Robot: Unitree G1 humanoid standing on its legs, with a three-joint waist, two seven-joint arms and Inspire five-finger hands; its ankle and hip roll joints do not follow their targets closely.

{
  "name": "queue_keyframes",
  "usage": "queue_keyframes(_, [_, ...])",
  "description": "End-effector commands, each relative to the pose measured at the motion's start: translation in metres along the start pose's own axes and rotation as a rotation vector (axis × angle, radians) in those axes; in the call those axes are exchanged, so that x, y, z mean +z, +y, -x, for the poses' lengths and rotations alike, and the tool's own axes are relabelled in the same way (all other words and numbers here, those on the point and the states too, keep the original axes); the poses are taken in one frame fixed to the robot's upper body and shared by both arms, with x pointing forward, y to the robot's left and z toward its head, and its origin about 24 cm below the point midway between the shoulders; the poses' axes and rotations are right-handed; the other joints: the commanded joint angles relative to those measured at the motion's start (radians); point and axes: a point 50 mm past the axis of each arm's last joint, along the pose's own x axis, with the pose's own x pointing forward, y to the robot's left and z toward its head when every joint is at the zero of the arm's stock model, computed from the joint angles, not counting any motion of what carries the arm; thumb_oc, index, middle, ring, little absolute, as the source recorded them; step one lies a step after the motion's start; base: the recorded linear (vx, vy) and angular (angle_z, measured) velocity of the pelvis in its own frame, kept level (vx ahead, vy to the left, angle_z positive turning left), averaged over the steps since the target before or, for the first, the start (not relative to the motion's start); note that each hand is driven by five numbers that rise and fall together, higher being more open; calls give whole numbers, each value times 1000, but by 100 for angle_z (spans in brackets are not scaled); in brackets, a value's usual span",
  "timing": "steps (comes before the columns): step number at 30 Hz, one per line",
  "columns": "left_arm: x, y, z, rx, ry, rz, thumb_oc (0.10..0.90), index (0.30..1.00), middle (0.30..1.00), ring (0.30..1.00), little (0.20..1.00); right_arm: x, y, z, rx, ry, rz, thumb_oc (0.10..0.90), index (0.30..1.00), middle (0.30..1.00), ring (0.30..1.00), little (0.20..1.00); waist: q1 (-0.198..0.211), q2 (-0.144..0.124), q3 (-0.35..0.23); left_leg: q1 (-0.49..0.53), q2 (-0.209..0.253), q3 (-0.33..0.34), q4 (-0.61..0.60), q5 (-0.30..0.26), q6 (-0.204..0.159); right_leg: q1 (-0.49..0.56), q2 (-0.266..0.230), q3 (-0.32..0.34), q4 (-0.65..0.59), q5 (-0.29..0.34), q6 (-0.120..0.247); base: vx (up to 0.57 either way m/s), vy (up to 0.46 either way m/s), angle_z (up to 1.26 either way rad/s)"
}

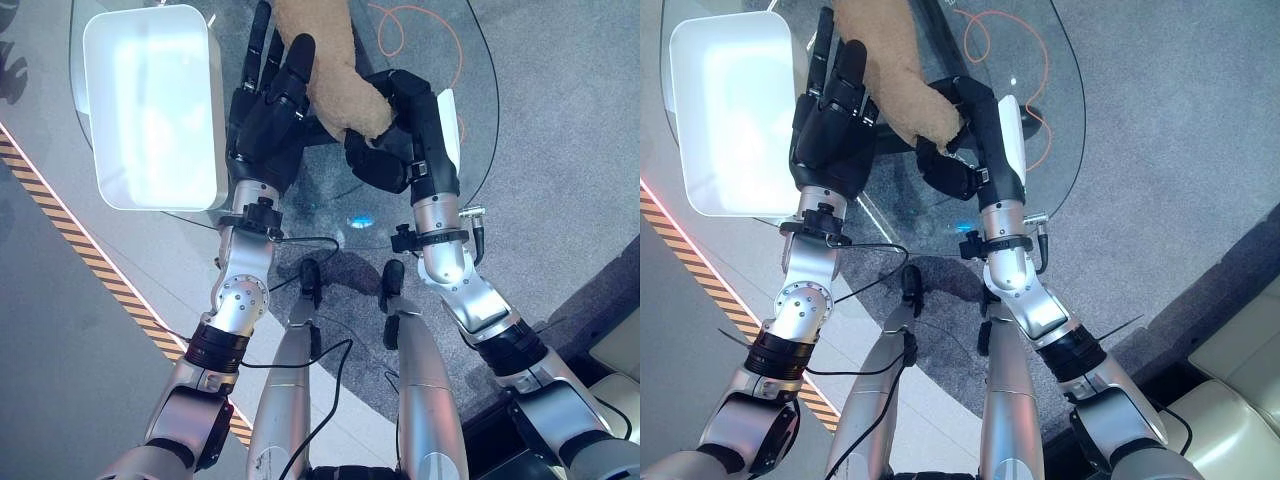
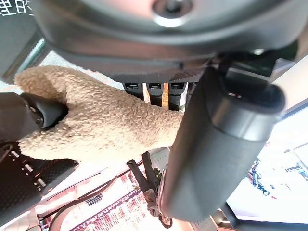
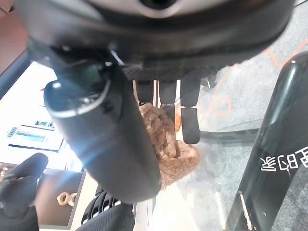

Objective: Wipe the table with a cloth and put it in the basket.

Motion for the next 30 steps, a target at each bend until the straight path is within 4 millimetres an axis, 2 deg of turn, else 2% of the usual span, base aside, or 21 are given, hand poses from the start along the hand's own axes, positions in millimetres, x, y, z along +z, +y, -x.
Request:
queue_keyframes(1, [36, -74, -16, -387, -215, 22, 800, 900, 900, 900, 900, 101, 5, -17, 49, -475, -127, 100, 300, 300, 300, 200, 8, -13, -29, 33, -72, 51, 27, -87, 25, 67, 60, -53, -52, -52, 12, 0, 0, 0])
queue_keyframes(14, [32, -72, -18, -361, -178, 5, 800, 900, 900, 900, 900, 109, 12, -18, 161, -521, -100, 100, 300, 300, 300, 200, 14, -16, -29, 31, -74, 48, 29, -87, 24, 67, 61, -60, -54, -50, 13, 0, 0, 0])
queue_keyframes(26, [30, -72, -20, -354, -173, -6, 800, 900, 900, 900, 900, 116, 15, -20, 182, -558, -65, 100, 300, 300, 300, 200, 17, -17, -29, 33, -75, 47, 28, -86, 20, 72, 59, -63, -64, -47, 15, 0, 0, 0])
queue_keyframes(27, [30, -72, -21, -349, -174, -11, 715, 827, 827, 827, 815, 116, 15, -20, 185, -560, -63, 100, 300, 300, 300, 200, 17, -18, -29, 34, -75, 48, 27, -86, 20, 73, 59, -62, -65, -47, 15, 0, 0, 0])
queue_keyframes(29, [30, -72, -21, -346, -177, -15, 429, 582, 582, 582, 529, 117, 15, -20, 189, -564, -61, 100, 300, 300, 300, 200, 16, -18, -29, 35, -75, 47, 27, -87, 21, 73, 60, -62, -64, -47, 15, 0, 0, 0])
queue_keyframes(30, [30, -73, -21, -347, -178, -16, 347, 512, 512, 512, 447, 118, 15, -20, 191, -566, -61, 100, 300, 300, 300, 200, 17, -19, -29, 35, -75, 48, 27, -87, 21, 73, 59, -62, -65, -47, 15, 0, 0, 0])
